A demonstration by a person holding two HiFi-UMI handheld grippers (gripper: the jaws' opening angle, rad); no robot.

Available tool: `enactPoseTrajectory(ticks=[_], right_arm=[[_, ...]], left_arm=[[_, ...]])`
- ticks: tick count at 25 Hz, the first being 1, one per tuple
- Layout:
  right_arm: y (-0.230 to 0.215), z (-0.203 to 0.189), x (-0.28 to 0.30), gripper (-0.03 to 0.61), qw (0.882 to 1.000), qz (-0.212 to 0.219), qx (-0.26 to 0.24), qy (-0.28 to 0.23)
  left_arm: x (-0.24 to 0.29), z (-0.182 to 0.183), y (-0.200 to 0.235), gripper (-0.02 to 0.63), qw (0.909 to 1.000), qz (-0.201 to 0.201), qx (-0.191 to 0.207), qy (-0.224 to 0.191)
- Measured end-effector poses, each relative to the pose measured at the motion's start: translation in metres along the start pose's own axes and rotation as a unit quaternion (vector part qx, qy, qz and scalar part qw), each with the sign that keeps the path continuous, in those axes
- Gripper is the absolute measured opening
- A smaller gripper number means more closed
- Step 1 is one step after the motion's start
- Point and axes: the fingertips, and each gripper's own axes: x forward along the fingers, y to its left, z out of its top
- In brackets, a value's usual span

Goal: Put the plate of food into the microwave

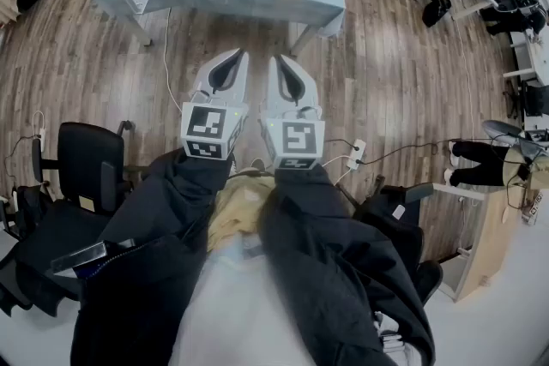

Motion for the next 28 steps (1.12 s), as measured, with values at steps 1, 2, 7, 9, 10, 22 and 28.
enactPoseTrajectory(ticks=[1, 2, 7, 9, 10, 22, 28], right_arm=[[0.001, -0.001, 0.000, -0.006, 1.000, -0.001, 0.000, 0.001], [0.001, -0.001, 0.000, -0.006, 1.000, -0.002, 0.001, 0.001], [0.004, -0.004, 0.002, -0.006, 1.000, -0.004, 0.005, 0.005], [0.006, -0.007, 0.002, -0.006, 1.000, -0.004, 0.008, 0.005], [0.007, -0.009, 0.001, -0.006, 1.000, -0.004, 0.009, 0.008], [0.038, -0.015, 0.010, -0.006, 1.000, 0.000, 0.010, 0.012], [0.049, -0.021, 0.014, -0.003, 1.000, -0.001, 0.014, 0.017]], left_arm=[[0.000, -0.001, 0.000, -0.003, 1.0000, 0.000, 0.000, 0.001], [-0.001, -0.001, 0.001, -0.003, 1.0000, -0.001, 0.000, 0.003], [-0.002, -0.004, 0.004, -0.003, 1.0000, -0.004, -0.002, 0.007], [-0.003, -0.007, 0.005, -0.003, 0.9999, -0.005, -0.003, 0.009], [-0.004, -0.009, 0.006, -0.003, 0.9999, -0.005, -0.004, 0.010], [-0.021, -0.015, 0.035, -0.003, 0.9999, 0.002, -0.009, 0.011], [-0.024, -0.022, 0.043, -0.003, 0.9997, 0.000, -0.010, 0.021]])
